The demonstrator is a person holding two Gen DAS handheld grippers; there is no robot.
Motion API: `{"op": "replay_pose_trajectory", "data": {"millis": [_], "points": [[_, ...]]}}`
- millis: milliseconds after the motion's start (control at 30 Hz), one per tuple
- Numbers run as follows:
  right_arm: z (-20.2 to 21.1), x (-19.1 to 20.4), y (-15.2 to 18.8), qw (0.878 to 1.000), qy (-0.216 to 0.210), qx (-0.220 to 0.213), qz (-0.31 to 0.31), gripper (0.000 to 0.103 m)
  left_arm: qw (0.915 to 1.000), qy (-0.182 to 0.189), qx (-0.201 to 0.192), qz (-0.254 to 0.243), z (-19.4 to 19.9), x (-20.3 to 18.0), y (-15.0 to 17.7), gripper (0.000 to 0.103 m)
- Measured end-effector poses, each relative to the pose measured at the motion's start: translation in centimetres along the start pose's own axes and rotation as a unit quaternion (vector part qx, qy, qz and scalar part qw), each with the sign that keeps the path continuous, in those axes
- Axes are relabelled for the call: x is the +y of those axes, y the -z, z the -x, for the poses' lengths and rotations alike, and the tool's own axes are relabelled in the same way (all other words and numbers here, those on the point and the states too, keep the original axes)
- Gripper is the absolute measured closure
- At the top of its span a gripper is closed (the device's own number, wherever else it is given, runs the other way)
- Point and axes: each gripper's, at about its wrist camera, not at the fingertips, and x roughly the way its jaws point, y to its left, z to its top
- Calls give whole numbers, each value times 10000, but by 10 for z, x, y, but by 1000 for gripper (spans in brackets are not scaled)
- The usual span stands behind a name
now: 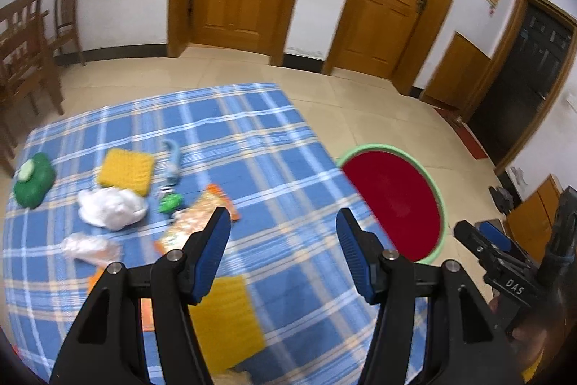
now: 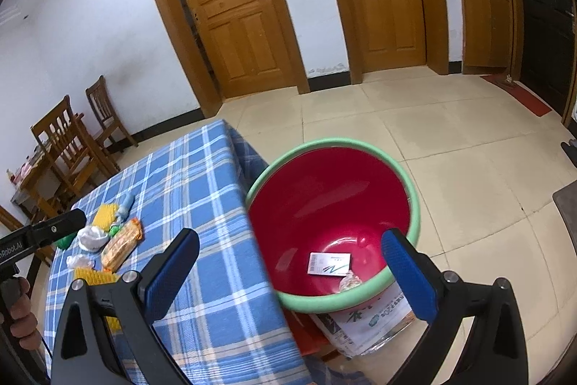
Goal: Collect trash
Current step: 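Move the left gripper back over the table toward the white plastic bag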
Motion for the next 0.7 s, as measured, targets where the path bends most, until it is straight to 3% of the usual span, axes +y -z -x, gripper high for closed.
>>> {"op": "replay_pose_trajectory", "data": {"millis": [500, 700], "points": [[-23, 37, 13, 9987, -117, 398, 297, 0, 9928, -1094, -85, 479, 9, 98, 22, 42], [-32, 53, 17, 9976, -141, 549, 402, 0, 9876, -1462, -19, 577, 4, 131, 32, 34]]}}
